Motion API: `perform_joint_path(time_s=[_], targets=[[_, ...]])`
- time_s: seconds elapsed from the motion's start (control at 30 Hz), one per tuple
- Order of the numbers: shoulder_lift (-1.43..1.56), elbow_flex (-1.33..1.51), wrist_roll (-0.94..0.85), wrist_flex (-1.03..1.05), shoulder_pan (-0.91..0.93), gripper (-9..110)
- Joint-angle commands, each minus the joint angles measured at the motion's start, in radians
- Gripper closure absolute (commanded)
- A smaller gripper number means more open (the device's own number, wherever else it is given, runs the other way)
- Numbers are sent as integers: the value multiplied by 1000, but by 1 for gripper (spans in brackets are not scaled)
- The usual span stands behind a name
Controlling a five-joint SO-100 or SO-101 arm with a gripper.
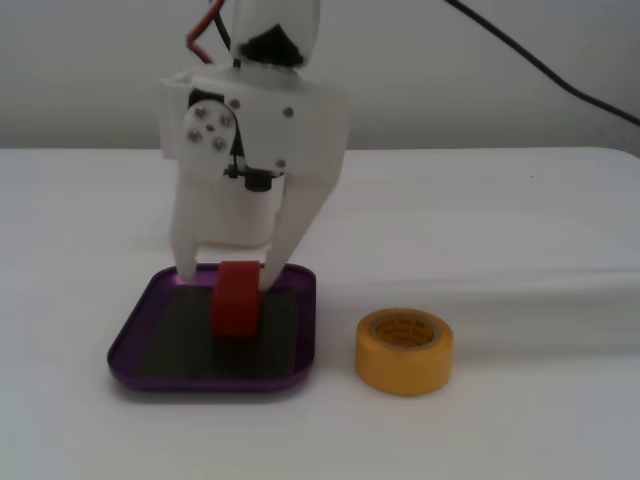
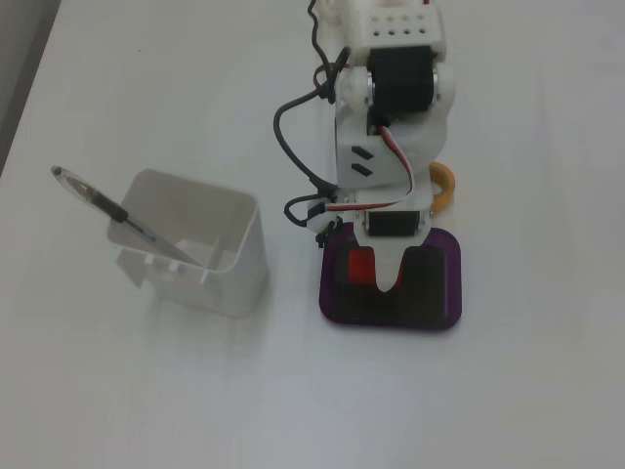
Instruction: Pick up the red cube and place it in the box.
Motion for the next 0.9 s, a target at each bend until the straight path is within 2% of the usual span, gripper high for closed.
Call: perform_joint_path(time_s=[0.0,0.2,0.33,0.47,0.67,0.87], targets=[[104,-167,-6,92,-3,85],[209,-405,-8,288,-14,85],[359,-385,-5,304,-3,85],[580,-166,-3,304,-15,85],[969,342,-12,298,-17,85],[1302,844,-101,252,-3,85]])
